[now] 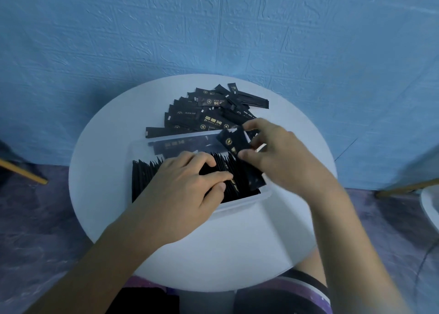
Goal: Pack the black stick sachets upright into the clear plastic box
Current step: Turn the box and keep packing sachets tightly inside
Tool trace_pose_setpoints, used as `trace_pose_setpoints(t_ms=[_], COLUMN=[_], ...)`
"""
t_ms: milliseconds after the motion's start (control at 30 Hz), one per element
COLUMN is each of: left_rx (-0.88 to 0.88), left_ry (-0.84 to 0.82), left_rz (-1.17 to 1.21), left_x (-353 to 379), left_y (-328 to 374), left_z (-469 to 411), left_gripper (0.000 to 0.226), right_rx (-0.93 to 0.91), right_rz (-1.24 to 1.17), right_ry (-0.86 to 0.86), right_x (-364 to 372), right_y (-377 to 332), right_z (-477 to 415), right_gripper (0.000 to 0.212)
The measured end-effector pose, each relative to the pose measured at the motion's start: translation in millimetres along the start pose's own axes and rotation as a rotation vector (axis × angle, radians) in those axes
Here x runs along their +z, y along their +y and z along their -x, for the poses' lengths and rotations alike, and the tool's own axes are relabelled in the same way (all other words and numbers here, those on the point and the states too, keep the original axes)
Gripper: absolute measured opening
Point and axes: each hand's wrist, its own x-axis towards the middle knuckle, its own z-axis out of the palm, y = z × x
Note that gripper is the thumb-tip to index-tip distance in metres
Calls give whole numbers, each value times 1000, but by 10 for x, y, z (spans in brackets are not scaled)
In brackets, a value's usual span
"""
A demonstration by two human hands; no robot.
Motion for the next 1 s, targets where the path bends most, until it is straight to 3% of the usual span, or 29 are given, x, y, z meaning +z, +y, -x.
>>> trace_pose_setpoints(t_ms=[67,300,467,767,1000], left_rx=[3,8,12,12,20], left_ry=[-5,-12,-3,-47,-99], left_rz=[-3,3,5,2,-2], left_x=[3,0,16,-17,-70], left_y=[-1,-13,-21,-11,8], left_z=[-5,2,-5,-2,3], left_gripper=[45,46,45,47,57], right_rx=[-25,-68,10,163,156], right_rz=[298,461,380,333,355], right_ry=[50,-8,-122,-334,-437], right_x=[127,171,95,60,8], right_y=[-84,-150,-187,-316,-346], right_z=[59,11,1,-161,-184], right_gripper=[43,22,30,24,17])
